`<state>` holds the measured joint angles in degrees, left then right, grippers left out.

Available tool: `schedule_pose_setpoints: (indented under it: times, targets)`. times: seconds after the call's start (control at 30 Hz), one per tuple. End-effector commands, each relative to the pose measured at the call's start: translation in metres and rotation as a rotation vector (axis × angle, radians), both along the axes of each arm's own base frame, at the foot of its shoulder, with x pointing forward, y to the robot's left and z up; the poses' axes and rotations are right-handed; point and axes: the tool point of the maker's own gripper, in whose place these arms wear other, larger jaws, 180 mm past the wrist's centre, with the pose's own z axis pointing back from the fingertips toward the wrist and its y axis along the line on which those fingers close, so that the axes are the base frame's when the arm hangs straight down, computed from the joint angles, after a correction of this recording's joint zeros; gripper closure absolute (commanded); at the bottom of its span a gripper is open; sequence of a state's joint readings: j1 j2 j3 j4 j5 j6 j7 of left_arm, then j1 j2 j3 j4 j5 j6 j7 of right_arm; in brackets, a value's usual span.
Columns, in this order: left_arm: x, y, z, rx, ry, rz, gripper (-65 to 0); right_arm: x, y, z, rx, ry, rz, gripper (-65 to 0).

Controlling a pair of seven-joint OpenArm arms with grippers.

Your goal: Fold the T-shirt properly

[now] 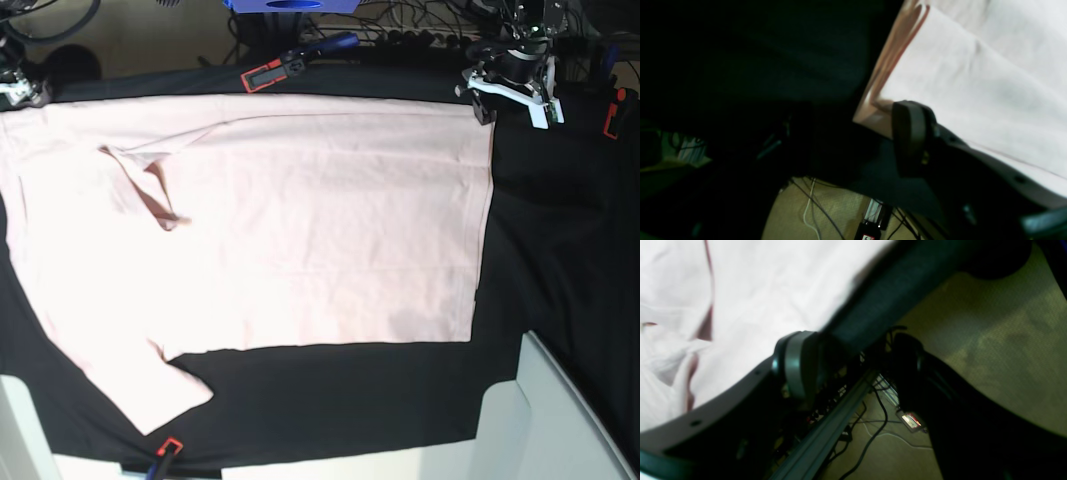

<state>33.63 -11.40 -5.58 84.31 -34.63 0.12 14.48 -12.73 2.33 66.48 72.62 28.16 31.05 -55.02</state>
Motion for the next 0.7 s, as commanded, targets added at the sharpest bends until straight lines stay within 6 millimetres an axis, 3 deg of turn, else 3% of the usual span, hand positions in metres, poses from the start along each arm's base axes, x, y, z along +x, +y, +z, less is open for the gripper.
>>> schedule_pose_setpoints:
  times: [0.0, 0.13, 0.23, 0.4, 0.47, 0.57, 0.67]
  targets:
    - [-0.006, 0.018, 0.009, 0.038, -0.019, 0.029, -37.5, 0.002, -0.012, 0.01, -0.037, -0.023, 0.004, -34.4]
    - [-0.021, 0.048, 0.018, 0.074, -0.032, 0.144, -37.5, 0.01, -0.024, 0.03, -0.112, -0.052, 0.015, -34.4]
    - [-0.02, 0.066, 0.033, 0.106, -0.064, 0.19, -37.5, 0.021, -0.034, 0.053, -0.191, -0.077, 0.041, -34.4]
    - [0.015, 0.065, 0.077, 0.144, -0.195, 0.146, -37.3, 0.046, -0.052, 0.096, -0.322, -0.142, 0.079, -34.4]
    - [0.031, 0.058, 0.097, 0.151, -0.256, 0.119, -37.3, 0.065, -0.058, 0.108, -0.358, -0.158, 0.137, -34.4]
    - [0.055, 0.054, 0.117, 0.153, -0.334, 0.105, -37.3, 0.096, -0.051, 0.116, -0.383, -0.167, 0.257, -34.4]
    - [0.078, 0.054, 0.12, 0.14, -0.368, 0.108, -37.3, 0.138, -0.046, 0.122, -0.384, -0.177, 0.318, -34.4]
